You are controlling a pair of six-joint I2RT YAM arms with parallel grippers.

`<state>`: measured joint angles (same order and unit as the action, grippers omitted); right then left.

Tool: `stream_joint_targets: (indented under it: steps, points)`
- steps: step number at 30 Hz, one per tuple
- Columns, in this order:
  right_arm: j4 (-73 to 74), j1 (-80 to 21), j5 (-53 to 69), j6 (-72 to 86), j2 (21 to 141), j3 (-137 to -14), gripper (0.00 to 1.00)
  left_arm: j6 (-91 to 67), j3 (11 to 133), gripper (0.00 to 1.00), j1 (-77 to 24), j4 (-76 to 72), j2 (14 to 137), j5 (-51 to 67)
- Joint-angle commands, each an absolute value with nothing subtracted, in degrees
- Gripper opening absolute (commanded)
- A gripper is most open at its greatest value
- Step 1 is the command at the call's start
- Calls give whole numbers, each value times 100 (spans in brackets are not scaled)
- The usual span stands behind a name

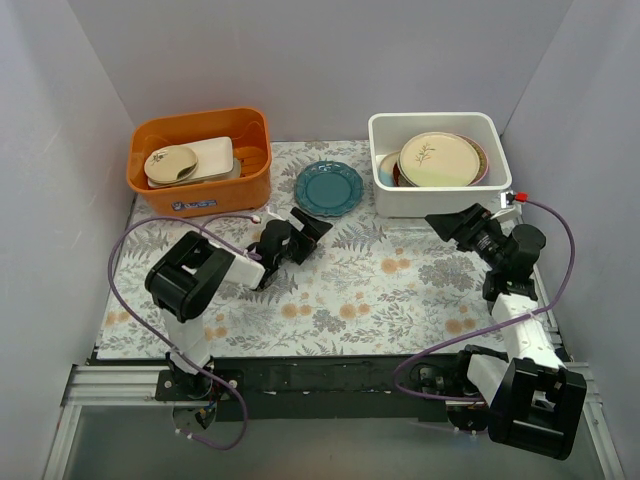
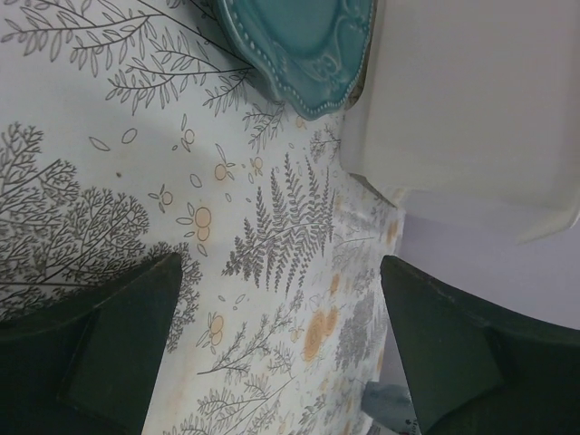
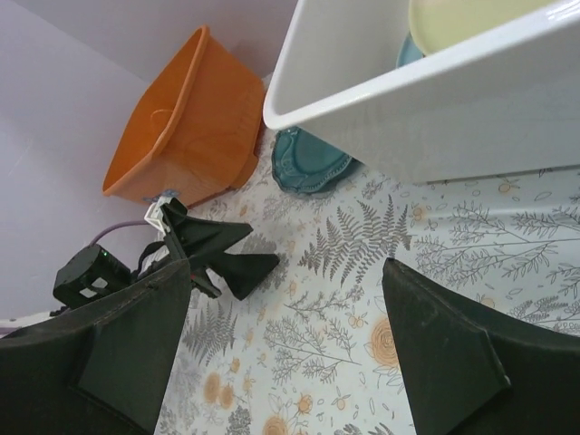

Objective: Place the plates into the plastic bin on the countertop
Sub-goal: Pick up the plate at the center of the board.

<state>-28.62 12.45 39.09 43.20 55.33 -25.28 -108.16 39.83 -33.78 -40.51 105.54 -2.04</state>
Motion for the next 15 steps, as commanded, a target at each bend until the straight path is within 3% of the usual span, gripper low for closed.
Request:
stream_joint_targets:
  steps: [1, 15]
  points:
    - [-3366, 1213, 4131, 4386, 5476, -2549, 92, -11469, 4069, 90, -3357, -4667, 10977, -105]
    - [-3313, 1213, 4438, 4166, 5616, -2646, 92, -11707, 4474, 73, -3366, -4649, 11443, -702]
